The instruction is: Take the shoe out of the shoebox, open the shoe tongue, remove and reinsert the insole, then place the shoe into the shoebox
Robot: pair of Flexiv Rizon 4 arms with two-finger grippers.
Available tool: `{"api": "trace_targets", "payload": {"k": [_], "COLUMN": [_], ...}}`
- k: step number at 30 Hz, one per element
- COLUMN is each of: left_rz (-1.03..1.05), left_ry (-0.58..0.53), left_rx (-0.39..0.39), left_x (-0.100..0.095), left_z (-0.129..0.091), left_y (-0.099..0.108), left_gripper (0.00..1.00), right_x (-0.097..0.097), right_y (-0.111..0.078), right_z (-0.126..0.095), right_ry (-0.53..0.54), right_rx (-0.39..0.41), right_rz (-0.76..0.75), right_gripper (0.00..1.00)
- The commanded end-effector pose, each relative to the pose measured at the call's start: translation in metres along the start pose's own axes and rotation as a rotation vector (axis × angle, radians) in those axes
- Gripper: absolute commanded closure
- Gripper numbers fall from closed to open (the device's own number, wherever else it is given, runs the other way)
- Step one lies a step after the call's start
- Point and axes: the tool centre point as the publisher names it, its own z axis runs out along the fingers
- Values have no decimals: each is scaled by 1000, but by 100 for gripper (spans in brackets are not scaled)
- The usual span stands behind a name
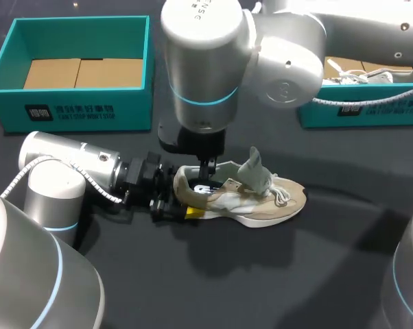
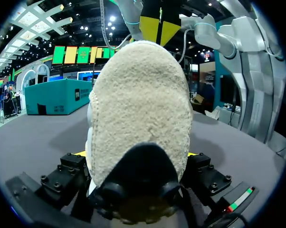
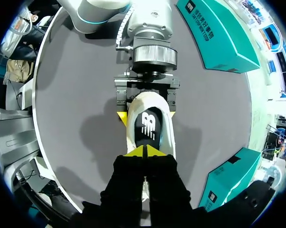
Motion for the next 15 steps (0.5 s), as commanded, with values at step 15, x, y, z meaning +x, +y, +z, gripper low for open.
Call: {"api": "trace_targets", "payload": {"k": [15], "left_rz": [0], "left_ry": [-1], "left_rx": [-1], "left_x": [1], "left_z": [1], "left_y": [2], "left_gripper": [100], "right_x": [-8], "right_y": [5], "right_z": [49], "right_ry": [36], "right_rx": [-29], "right_rz": [44], "right_gripper": [100]}}
